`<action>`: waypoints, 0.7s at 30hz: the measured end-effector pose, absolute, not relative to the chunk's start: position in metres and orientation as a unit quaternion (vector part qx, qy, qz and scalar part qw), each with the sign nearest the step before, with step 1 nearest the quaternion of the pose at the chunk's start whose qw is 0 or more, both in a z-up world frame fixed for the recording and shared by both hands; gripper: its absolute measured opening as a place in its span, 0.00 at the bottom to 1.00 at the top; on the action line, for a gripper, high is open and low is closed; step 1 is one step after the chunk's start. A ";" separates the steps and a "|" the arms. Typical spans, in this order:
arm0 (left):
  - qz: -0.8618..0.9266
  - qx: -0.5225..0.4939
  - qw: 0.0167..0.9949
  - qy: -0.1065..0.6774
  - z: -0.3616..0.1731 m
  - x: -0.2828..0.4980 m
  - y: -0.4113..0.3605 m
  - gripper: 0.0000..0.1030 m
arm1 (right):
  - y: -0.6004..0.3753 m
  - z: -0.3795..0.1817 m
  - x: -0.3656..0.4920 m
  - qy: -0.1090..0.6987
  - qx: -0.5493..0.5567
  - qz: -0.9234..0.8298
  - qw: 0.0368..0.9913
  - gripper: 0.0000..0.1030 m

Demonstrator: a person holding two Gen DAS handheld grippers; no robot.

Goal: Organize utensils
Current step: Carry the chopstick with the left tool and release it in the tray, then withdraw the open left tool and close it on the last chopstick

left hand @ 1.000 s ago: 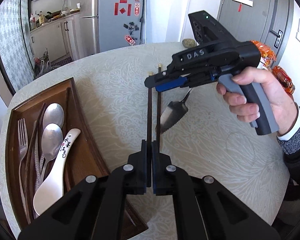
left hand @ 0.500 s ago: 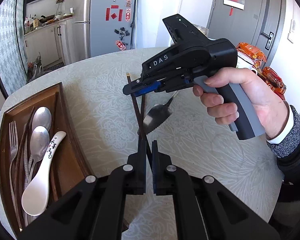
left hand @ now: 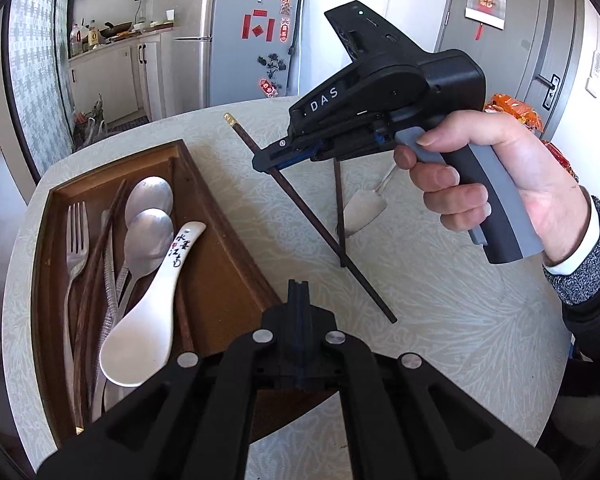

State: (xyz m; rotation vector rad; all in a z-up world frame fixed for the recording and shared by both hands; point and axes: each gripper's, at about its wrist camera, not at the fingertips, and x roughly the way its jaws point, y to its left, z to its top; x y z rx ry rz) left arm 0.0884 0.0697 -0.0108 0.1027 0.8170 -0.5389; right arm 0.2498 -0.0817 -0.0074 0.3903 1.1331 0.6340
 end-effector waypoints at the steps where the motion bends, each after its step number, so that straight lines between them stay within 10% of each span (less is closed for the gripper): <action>1: -0.259 0.048 0.882 0.391 -0.011 0.088 0.072 0.00 | -0.081 -0.007 0.250 0.525 0.185 0.294 0.777 0.06; 11: -0.220 0.020 0.905 0.364 0.006 0.082 0.114 0.00 | -0.032 0.023 0.246 0.520 0.224 0.337 0.752 0.06; 15: -0.195 0.002 0.916 0.350 0.016 0.072 0.137 0.59 | 0.005 0.007 0.245 0.538 0.227 0.336 0.739 0.06; 21: -0.181 0.017 0.916 0.358 0.017 0.065 0.144 0.61 | 0.039 -0.001 0.239 0.545 0.195 0.319 0.750 0.07</action>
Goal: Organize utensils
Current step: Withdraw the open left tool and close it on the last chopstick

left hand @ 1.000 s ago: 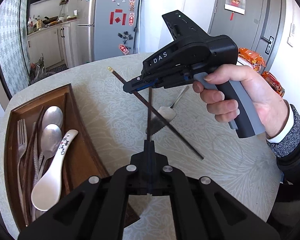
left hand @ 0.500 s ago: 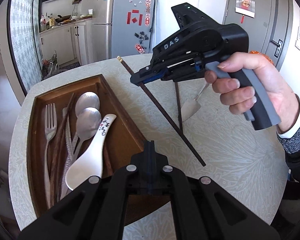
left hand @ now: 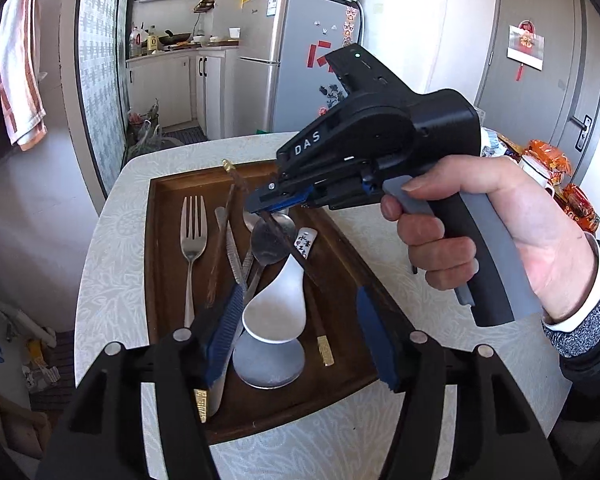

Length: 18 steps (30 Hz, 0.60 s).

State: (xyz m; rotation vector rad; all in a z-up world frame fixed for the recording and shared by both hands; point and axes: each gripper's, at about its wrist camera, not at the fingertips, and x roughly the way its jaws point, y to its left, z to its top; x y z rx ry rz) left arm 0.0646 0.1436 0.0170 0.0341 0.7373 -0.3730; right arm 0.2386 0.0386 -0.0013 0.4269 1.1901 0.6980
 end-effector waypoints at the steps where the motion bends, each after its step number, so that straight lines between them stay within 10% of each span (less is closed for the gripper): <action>1: -0.181 0.018 0.915 0.360 0.016 0.064 0.142 0.62 | 0.041 -0.001 0.238 0.547 0.191 0.318 0.750 0.08; 5: -0.183 0.019 0.914 0.361 0.015 0.063 0.140 0.64 | 0.035 0.004 0.234 0.542 0.193 0.321 0.752 0.43; 18: -0.229 0.053 0.894 0.381 -0.006 0.085 0.065 0.65 | -0.126 0.038 0.235 0.480 0.197 0.287 0.805 0.50</action>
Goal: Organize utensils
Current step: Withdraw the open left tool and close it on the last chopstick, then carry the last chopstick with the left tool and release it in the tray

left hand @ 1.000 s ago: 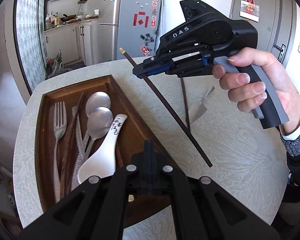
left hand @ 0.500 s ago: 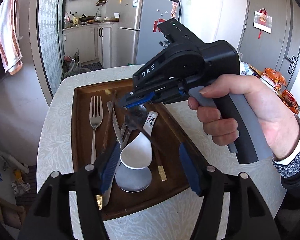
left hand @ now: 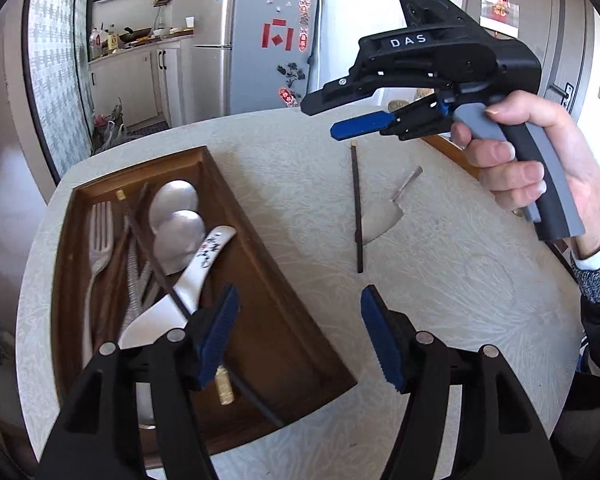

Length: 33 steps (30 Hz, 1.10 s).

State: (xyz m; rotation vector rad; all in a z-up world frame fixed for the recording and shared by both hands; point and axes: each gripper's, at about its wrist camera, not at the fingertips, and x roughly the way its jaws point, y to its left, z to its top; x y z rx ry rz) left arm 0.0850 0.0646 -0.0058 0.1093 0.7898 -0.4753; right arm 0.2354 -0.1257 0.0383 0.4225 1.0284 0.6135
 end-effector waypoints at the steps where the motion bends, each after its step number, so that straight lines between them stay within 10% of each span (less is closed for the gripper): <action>1: -0.230 0.056 0.892 0.385 -0.008 0.090 0.056 0.65 | -0.136 0.033 0.238 0.483 0.201 0.281 0.804 0.50; 7: -0.234 0.123 0.873 0.409 -0.017 0.121 -0.002 0.65 | -0.177 0.009 0.250 0.492 0.218 0.267 0.799 0.50; 21: -0.265 0.178 0.839 0.441 -0.038 0.129 -0.042 0.07 | -0.200 0.001 0.253 0.487 0.224 0.271 0.800 0.50; 33: -0.257 0.121 0.863 0.418 -0.025 0.132 -0.026 0.05 | -0.208 -0.019 0.259 0.514 0.244 0.248 0.784 0.50</action>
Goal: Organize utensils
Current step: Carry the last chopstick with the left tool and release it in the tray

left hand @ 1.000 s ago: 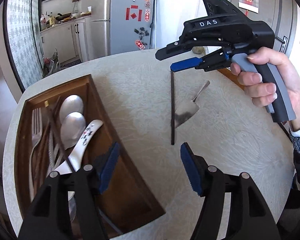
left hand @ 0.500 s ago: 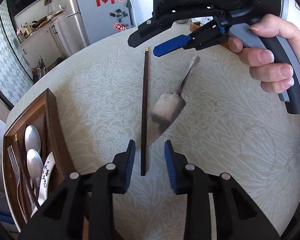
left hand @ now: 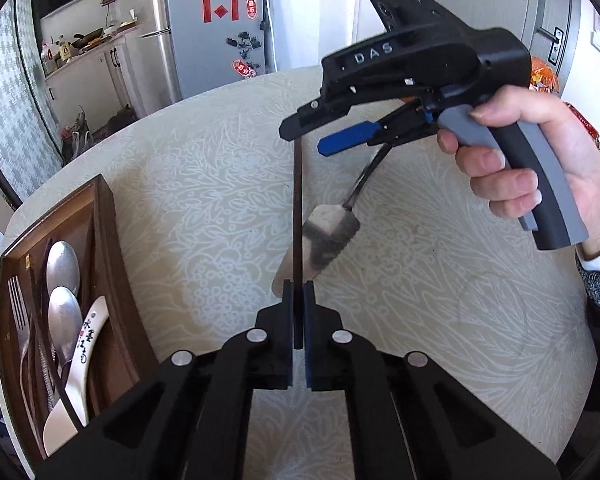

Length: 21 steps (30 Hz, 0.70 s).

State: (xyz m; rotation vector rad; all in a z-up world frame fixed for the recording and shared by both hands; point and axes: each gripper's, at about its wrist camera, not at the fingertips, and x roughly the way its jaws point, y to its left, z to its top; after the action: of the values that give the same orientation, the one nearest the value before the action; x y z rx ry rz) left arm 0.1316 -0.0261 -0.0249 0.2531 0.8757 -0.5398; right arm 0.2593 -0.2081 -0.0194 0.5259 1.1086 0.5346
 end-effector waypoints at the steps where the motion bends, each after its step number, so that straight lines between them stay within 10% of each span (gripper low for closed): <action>1: -0.265 0.114 0.863 0.416 -0.022 0.132 -0.026 0.05 | -0.208 -0.020 0.260 0.514 0.247 0.248 0.783 0.50; 6: -0.279 0.108 0.870 0.392 -0.009 0.124 -0.032 0.05 | -0.208 -0.024 0.261 0.513 0.264 0.247 0.779 0.50; 10: -0.292 0.112 0.868 0.386 -0.006 0.121 -0.040 0.05 | -0.210 -0.029 0.263 0.517 0.263 0.229 0.782 0.19; 21: -0.297 0.107 0.871 0.376 -0.006 0.109 -0.033 0.06 | -0.203 -0.013 0.258 0.502 0.258 0.231 0.793 0.16</action>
State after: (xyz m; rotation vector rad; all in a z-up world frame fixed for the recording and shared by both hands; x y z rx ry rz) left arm 0.1094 -0.0328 -0.0060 0.2232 0.7869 -0.6210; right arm 0.2582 -0.2034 -0.0131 0.5551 1.0788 0.4964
